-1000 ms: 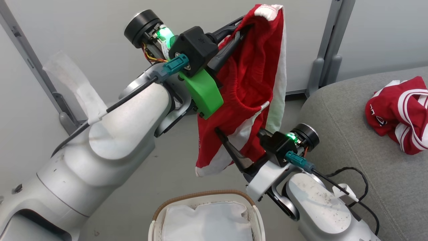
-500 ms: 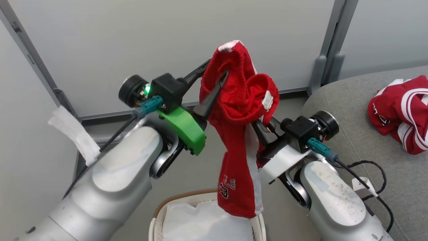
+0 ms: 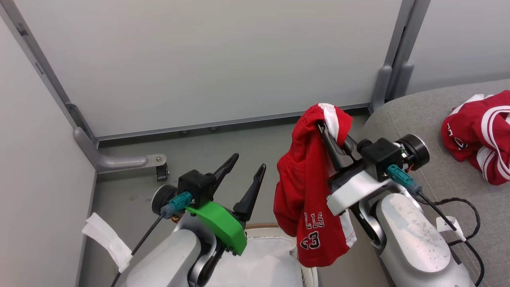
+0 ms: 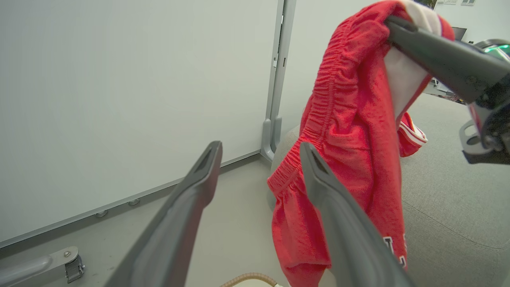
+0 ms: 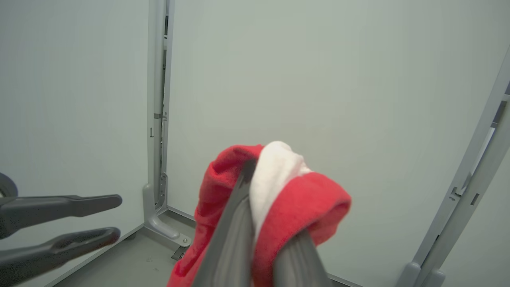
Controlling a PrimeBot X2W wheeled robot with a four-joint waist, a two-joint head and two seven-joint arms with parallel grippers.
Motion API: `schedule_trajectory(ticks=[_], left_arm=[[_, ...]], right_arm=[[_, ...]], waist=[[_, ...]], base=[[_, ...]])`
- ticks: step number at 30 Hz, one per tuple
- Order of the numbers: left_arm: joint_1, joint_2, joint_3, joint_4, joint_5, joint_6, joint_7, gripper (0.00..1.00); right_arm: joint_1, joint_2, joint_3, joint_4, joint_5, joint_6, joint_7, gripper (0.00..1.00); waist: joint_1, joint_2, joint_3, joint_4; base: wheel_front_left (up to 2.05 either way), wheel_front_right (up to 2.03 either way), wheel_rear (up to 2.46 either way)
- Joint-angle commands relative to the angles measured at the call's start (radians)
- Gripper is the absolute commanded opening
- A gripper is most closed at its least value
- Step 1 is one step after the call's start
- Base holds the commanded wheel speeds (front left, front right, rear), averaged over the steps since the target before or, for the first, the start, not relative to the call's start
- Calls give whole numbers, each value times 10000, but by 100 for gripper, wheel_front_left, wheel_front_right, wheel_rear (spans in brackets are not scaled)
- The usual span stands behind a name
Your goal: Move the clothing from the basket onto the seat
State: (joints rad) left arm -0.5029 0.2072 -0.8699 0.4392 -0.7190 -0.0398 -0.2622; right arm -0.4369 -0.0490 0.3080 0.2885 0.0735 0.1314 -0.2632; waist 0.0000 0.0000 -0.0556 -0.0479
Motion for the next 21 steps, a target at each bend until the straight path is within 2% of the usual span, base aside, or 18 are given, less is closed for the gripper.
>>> schedule_trajectory(ticks=[1,7,16,21], left_arm=[[297,-17,160,-120,137,56,-27,100],[1195,-75,773,-556,507,15,-20,100],[1837,-311,1203,-665,1175,-75,-22,100],[1950,-462,1442,-722,1516,-99,-23,100]], right_arm=[[171,-30,-89,-22,-71,-14,-24,0],[512,-33,-407,-27,-252,-14,-24,0],[676,-65,-735,-19,-353,-14,-24,0],[544,-120,-933,-67,-410,-14,-24,0]], waist=[[0,0,7,-1],[0,0,42,-59],[0,0,84,-188],[0,0,252,-568]], base=[[0,0,0],[0,0,0],[0,0,0],[0,0,0]])
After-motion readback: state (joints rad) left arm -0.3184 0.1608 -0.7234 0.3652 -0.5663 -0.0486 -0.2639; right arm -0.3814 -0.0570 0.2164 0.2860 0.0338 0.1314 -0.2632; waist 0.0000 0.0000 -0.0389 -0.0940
